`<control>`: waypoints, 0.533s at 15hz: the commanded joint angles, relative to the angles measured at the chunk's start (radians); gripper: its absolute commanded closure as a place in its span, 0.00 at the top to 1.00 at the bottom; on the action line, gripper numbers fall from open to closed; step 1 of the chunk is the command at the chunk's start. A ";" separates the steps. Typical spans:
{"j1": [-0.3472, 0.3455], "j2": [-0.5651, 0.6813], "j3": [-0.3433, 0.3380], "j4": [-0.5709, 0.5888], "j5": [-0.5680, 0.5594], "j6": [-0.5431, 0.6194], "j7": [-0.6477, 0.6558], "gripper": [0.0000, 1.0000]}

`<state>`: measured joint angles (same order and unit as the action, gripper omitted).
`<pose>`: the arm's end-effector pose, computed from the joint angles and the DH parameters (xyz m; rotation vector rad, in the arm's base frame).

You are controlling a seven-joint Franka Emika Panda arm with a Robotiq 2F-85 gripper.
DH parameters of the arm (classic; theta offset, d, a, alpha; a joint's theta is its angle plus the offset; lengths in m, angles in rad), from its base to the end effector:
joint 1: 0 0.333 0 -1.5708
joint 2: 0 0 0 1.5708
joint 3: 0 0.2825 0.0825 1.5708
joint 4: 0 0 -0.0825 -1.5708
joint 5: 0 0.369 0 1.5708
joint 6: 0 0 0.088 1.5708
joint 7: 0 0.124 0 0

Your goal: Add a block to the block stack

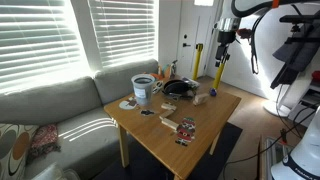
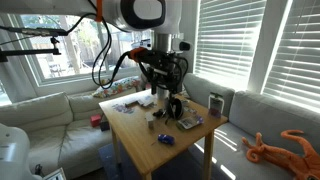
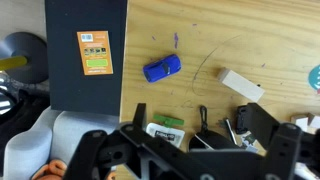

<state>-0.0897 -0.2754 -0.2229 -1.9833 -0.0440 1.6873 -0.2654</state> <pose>0.4396 -0.1557 0.5292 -3.1176 0.0507 0.0330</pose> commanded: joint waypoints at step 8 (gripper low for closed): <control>0.106 0.198 0.148 -0.052 0.009 0.207 -0.108 1.00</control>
<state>-0.0087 -0.1651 -0.1254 -2.0519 -0.0207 1.8040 -0.3321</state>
